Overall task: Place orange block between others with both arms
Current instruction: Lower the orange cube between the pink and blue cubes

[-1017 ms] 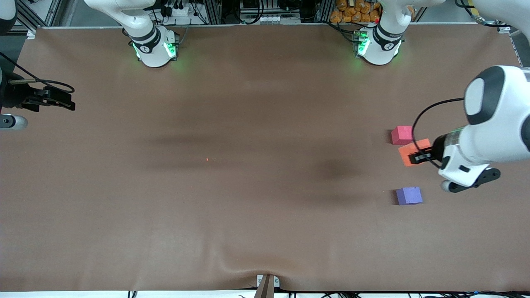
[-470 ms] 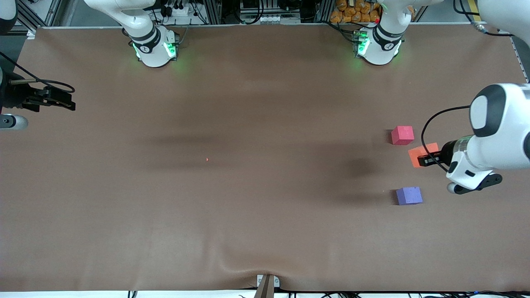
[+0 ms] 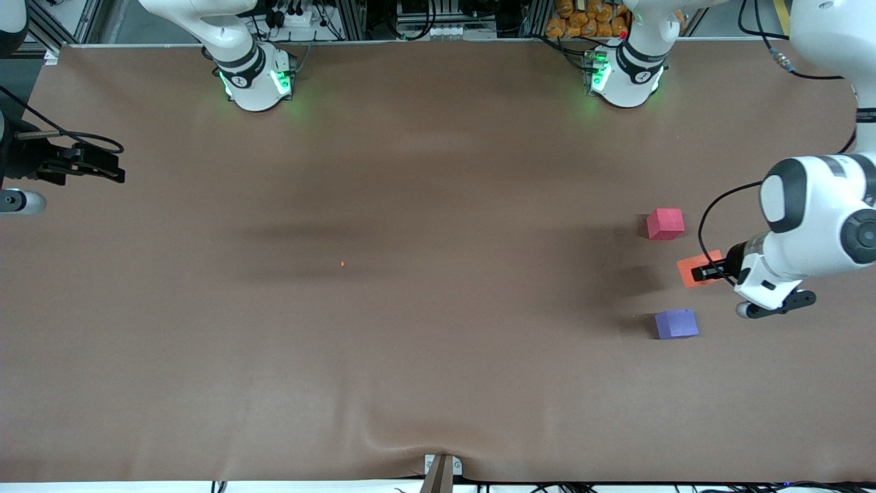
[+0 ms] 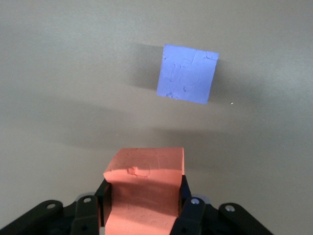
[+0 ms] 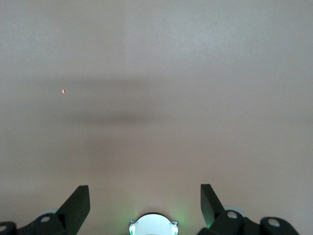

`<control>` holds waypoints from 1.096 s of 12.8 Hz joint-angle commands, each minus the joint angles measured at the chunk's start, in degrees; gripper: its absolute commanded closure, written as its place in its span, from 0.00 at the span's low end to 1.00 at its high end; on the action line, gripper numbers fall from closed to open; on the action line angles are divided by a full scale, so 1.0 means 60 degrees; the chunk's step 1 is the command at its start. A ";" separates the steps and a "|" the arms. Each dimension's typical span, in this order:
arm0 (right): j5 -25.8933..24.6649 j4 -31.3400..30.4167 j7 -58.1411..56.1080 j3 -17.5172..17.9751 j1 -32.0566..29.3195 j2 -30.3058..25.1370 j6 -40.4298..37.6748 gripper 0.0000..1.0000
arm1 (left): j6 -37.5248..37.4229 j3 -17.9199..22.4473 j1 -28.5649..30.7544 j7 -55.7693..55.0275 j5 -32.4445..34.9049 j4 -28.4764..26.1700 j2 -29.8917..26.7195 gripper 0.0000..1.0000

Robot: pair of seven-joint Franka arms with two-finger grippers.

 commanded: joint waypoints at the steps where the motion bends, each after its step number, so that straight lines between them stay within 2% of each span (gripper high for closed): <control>1: 0.0166 -0.0054 -0.0039 0.0100 -0.0149 -0.0127 -0.0009 0.00 | 0.1160 -0.0060 0.0049 0.0272 0.0172 -0.1128 -0.0385 1.00; 5: 0.0181 0.0152 -0.0024 0.0085 -0.0179 -0.0142 -0.0155 0.00 | 0.2480 -0.0045 0.0078 0.0960 0.0158 -0.1876 -0.0165 1.00; 8: 0.0181 0.0181 -0.0053 0.0041 -0.0193 -0.0171 -0.0375 0.00 | 0.2526 -0.0045 0.0254 0.1852 0.0158 -0.1892 0.0040 1.00; 11: 0.0340 0.0181 -0.0083 0.0012 -0.0222 -0.0200 -0.0653 0.00 | 0.2540 -0.0045 0.0225 0.1914 0.0173 -0.1833 0.0216 1.00; 14: 0.0518 0.0195 -0.0097 -0.0032 -0.0355 -0.0215 -0.0844 0.00 | 0.2818 -0.0060 0.0210 0.1899 0.0904 -0.1818 0.0435 1.00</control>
